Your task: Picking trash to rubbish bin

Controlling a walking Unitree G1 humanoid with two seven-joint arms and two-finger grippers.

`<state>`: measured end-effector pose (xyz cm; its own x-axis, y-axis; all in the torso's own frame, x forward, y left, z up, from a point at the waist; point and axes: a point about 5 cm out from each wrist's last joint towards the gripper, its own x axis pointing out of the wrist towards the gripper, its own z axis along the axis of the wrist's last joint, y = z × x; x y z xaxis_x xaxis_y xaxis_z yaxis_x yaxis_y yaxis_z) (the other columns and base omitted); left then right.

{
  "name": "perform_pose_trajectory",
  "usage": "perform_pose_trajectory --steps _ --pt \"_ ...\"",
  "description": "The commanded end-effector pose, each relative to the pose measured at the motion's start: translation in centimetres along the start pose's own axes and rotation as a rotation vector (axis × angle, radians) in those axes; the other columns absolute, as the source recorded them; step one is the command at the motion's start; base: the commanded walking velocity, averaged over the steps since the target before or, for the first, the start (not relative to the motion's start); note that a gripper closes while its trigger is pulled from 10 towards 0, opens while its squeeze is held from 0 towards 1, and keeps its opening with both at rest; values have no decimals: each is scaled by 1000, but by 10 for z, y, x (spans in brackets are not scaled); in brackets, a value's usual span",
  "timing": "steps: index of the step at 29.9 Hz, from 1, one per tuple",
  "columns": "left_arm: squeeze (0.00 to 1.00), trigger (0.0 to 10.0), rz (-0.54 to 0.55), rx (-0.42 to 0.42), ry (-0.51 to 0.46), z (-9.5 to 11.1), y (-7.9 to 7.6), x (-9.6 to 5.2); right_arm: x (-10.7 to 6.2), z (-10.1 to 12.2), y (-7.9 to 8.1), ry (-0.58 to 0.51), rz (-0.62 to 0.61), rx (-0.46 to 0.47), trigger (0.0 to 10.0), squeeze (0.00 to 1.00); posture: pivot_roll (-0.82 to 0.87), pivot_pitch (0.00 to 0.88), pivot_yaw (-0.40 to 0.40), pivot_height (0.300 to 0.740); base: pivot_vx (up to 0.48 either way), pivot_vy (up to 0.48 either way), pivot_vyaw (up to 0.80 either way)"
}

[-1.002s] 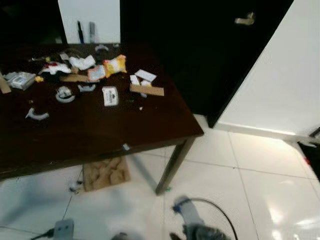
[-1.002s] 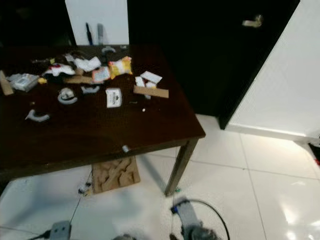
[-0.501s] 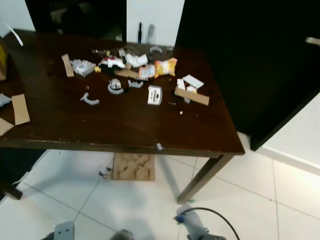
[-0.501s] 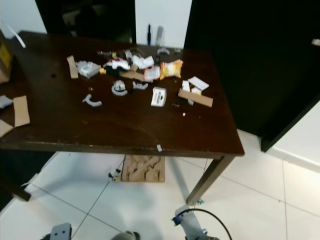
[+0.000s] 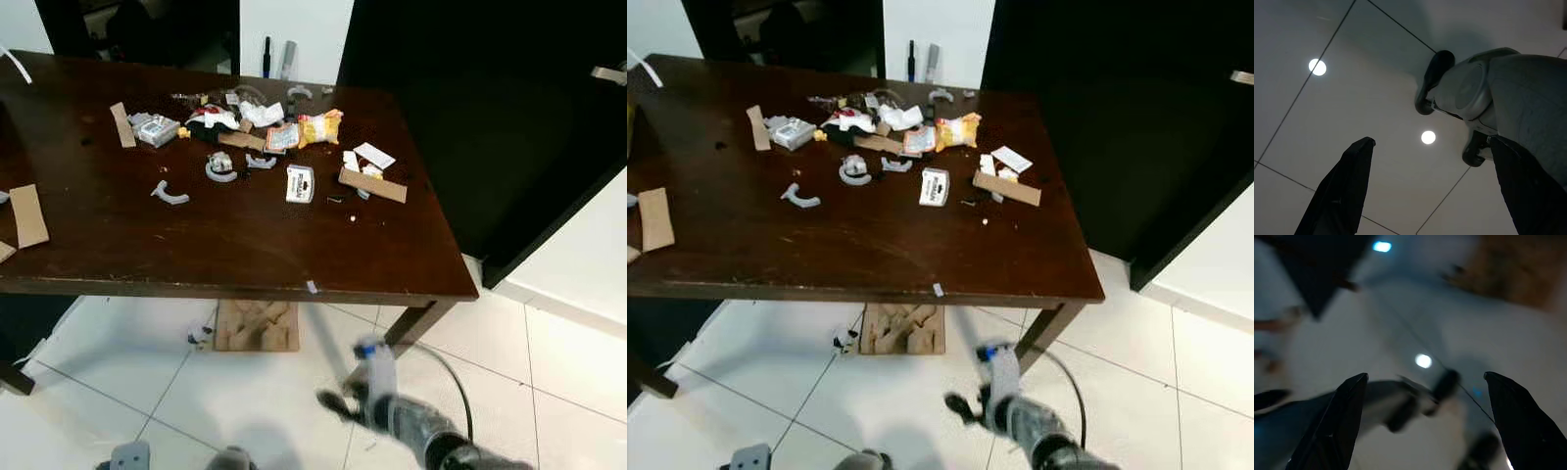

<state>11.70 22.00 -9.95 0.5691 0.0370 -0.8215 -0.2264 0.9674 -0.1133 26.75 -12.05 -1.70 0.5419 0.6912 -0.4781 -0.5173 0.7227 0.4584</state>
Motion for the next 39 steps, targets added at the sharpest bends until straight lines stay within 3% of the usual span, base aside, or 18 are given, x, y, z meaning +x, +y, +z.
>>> perform_pose_trajectory --steps 1,7,10,13,16,18,20,21,22,25,27,30,34,36,37,39 --pt "0 10000 -21 -1 42 -10 -4 -2 -3 -4 4 40 123 -19 10000 0 307 126 -114 740 0 -472 0" --pt "0 10000 -30 -14 42 -10 -7 -1 -4 -1 16 156 359 -156 10000 0 304 126 -118 740 0 -285 0" --pt "0 10000 -30 -27 40 -10 -7 -1 -8 -3 14 272 411 -276 10000 0 304 125 -122 740 0 0 0" --pt "0 10000 -32 -32 38 -10 -8 -1 -12 6 11 280 446 -319 10000 0 308 127 -125 740 0 0 0" --pt "0 10000 -31 -38 36 -10 -8 -1 -14 27 13 209 512 -340 10000 0 308 127 -125 740 0 0 0" --pt "0 10000 -31 -40 37 -11 -7 -1 -11 54 24 79 591 -355 10000 0 308 127 -125 740 0 0 0" --pt "0 10000 -31 -39 38 -11 -7 -1 -7 89 42 -115 654 -391 10000 0 308 127 -125 740 0 0 0" --pt "0 10000 -31 -39 38 -11 -7 -1 -7 89 42 -115 654 -391 10000 0 308 127 -125 740 0 0 0" --pt "0 10000 -33 -33 40 -11 -7 -1 -1 115 57 -262 647 -410 10000 0 297 132 -122 740 0 0 0" --pt "0 10000 -36 -24 42 -11 -7 -1 2 131 70 -359 658 -418 10000 0 297 132 -122 740 0 0 0" --pt "0 10000 -36 -19 43 -12 -7 -1 0 150 93 -479 730 -411 10000 0 300 135 -121 740 0 0 0" --pt "0 10000 -35 -19 45 -13 -7 -2 -2 158 105 -529 757 -422 10000 0 301 141 -119 740 0 0 0" --pt "0 10000 -35 -18 46 -14 -6 -2 3 162 111 -544 692 -467 10000 0 301 143 -119 740 0 0 0" --pt "0 10000 -37 -12 50 -15 -6 -3 14 164 116 -555 534 -536 10000 0 303 150 -121 740 0 0 0" --pt "0 10000 -37 -12 50 -15 -6 -3 14 164 116 -555 534 -536 10000 0 303 150 -121 740 0 0 0" --pt "0 10000 -40 -5 53 -15 -7 -3 22 164 117 -555 405 -585 10000 0 301 153 -121 740 0 0 0"
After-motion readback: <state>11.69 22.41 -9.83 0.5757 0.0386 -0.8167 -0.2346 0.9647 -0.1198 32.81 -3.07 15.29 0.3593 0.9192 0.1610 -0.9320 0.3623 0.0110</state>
